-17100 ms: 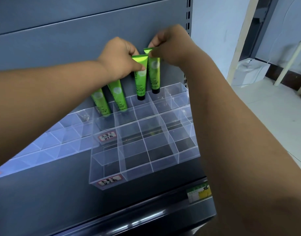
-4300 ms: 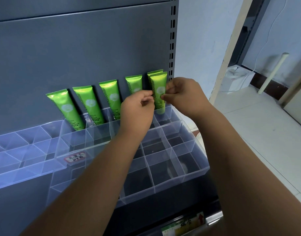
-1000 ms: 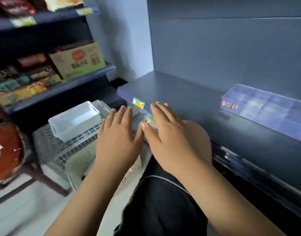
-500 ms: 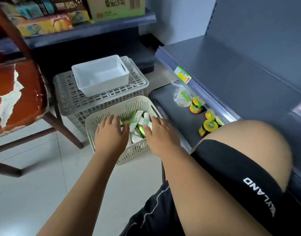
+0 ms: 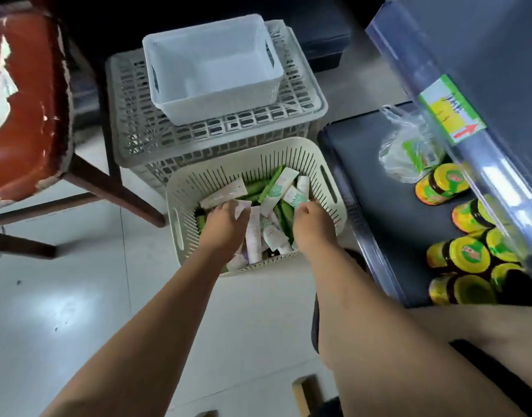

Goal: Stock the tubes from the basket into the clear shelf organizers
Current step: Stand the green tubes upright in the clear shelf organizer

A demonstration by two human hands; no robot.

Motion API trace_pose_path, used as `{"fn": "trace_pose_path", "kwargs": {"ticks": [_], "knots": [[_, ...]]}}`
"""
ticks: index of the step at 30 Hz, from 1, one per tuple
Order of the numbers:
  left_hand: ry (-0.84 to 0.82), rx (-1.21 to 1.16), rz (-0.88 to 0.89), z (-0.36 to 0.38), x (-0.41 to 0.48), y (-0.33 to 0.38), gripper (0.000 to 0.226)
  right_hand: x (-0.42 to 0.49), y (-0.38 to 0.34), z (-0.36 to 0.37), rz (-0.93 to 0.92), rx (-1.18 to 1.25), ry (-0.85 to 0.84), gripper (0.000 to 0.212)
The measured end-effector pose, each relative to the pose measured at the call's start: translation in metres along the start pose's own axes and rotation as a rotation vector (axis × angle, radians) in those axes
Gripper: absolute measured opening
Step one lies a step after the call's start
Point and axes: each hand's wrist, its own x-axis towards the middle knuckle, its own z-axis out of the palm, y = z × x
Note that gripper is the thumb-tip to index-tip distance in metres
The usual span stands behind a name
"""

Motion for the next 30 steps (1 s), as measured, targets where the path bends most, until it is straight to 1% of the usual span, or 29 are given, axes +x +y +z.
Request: {"fn": "trace_pose_path", "kwargs": {"ticks": [2, 4, 5, 7, 9, 10, 12, 14, 17, 20, 22, 24, 25, 28, 30], "knots": [[-0.022, -0.002, 0.032, 0.013, 0.018, 0.006, 0.053, 0.022, -0.005, 0.007, 0.11, -0.007, -0.04, 0.027], [-0.048, 0.009, 0.067, 0.03, 0.037, 0.012, 0.051, 0.046, -0.013, 0.012, 0.257, 0.006, -0.079, 0.031], [-0.052, 0.015, 0.075, 0.038, 0.048, 0.015, 0.05, 0.057, -0.018, 0.015, 0.296, 0.002, -0.106, 0.034], [-0.046, 0.088, 0.07, 0.05, 0.069, 0.02, 0.045, 0.075, -0.022, 0.027, 0.314, -0.04, -0.181, 0.038], [-0.033, 0.26, 0.076, 0.055, 0.087, 0.024, 0.041, 0.083, -0.014, 0.044, 0.289, -0.155, -0.272, 0.041], [-0.027, 0.324, 0.073, 0.057, 0.094, 0.027, 0.038, 0.084, -0.009, 0.053, 0.274, -0.222, -0.285, 0.039], [-0.028, 0.384, 0.053, 0.061, 0.105, 0.028, 0.026, 0.086, -0.001, 0.067, 0.268, -0.259, -0.23, 0.032], [-0.052, 0.392, 0.042, 0.065, 0.116, 0.026, 0.024, 0.09, 0.001, 0.075, 0.296, -0.187, -0.148, 0.034], [-0.139, 0.378, 0.009, 0.062, 0.127, 0.025, 0.026, 0.086, -0.001, 0.092, 0.286, -0.183, -0.144, 0.049], [-0.23, 0.434, -0.003, 0.061, 0.131, 0.031, 0.031, 0.076, 0.005, 0.107, 0.227, -0.239, -0.103, 0.072], [-0.196, 0.378, -0.022, 0.065, 0.132, 0.033, 0.026, 0.08, 0.007, 0.106, 0.244, -0.207, -0.132, 0.075], [-0.114, 0.233, -0.066, 0.068, 0.132, 0.032, 0.019, 0.091, 0.006, 0.097, 0.29, -0.145, -0.15, 0.068], [-0.081, 0.147, -0.1, 0.07, 0.131, 0.031, 0.02, 0.096, 0.003, 0.092, 0.311, -0.13, -0.143, 0.061], [-0.052, -0.174, -0.196, 0.071, 0.125, 0.029, 0.035, 0.101, 0.007, 0.084, 0.333, -0.122, -0.095, 0.046], [-0.045, -0.377, -0.193, 0.069, 0.116, 0.032, 0.033, 0.1, 0.012, 0.079, 0.312, -0.138, -0.109, 0.041]]}}
